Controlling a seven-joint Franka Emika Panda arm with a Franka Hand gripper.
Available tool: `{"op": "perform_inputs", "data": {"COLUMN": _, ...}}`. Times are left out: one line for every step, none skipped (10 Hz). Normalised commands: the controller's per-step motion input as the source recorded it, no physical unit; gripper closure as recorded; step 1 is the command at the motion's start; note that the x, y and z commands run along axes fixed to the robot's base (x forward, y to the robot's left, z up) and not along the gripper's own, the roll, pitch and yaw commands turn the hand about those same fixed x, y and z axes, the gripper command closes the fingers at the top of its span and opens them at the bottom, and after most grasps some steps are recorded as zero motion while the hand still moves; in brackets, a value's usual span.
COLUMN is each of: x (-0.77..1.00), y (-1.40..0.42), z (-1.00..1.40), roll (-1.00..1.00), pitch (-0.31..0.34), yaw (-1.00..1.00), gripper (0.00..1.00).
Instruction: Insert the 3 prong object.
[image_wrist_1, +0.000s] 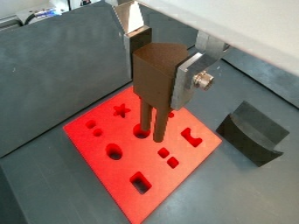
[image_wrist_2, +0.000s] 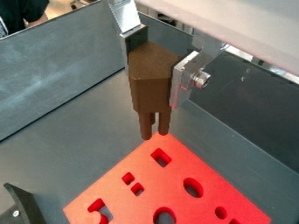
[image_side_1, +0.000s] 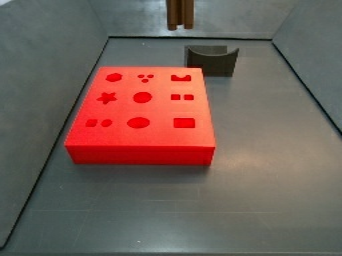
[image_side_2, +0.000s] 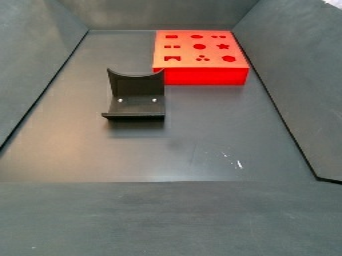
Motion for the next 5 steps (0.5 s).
{"op": "perform_inputs", "data": {"x": 0.0, "y": 0.0, "z": -0.02, "roll": 0.0, "pitch": 0.0, "yaw": 0.0, "gripper": 1.0}}
{"op": "perform_inputs", "data": {"x": 0.05, "y": 0.31, "z": -0.08, "roll": -0.01, "pitch": -0.003, "yaw": 0.02, "gripper": 1.0}}
{"op": "perform_inputs", "data": {"x": 0.24, "y": 0.77, "z": -0.05, "roll": -0.06, "pitch": 0.0, "yaw": 0.15, "gripper": 1.0}}
{"op": "perform_inputs", "data": {"x": 0.28, "y": 0.77, "z": -0.15, "roll": -0.08, "pitch": 0.0, "yaw": -0.21, "gripper": 1.0}}
{"op": "perform_inputs", "data": {"x": 0.21, "y": 0.83, "z": -0.16, "roll": -0.05, "pitch": 0.0, "yaw": -0.17, "gripper": 1.0}}
